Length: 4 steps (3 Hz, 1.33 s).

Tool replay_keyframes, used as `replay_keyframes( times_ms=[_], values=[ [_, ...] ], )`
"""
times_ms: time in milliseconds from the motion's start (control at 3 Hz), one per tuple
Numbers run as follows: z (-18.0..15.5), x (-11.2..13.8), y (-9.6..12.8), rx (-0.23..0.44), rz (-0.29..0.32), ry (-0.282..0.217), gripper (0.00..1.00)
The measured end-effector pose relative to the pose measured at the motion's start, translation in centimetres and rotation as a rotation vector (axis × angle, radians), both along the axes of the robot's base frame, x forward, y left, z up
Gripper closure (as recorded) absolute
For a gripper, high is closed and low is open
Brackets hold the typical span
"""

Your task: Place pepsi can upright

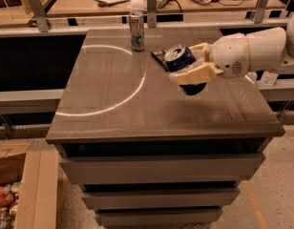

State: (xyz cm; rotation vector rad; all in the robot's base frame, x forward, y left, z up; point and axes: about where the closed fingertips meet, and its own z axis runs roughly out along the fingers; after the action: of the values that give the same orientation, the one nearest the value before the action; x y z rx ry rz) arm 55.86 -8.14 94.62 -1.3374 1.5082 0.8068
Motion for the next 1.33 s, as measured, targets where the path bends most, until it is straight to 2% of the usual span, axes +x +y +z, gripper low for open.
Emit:
replay_keyframes(
  times_ms=[333, 667, 1333],
  values=[
    [-0.2, 0.6, -0.3, 0.109, -0.012, 0.03, 1.0],
    [-1.3, 1.4, 0.1, 0.16, -0.01, 0.062, 1.0],
    [-3.3, 2.6, 0.8, 0.257, 0.009, 0.078, 1.0]
  ],
)
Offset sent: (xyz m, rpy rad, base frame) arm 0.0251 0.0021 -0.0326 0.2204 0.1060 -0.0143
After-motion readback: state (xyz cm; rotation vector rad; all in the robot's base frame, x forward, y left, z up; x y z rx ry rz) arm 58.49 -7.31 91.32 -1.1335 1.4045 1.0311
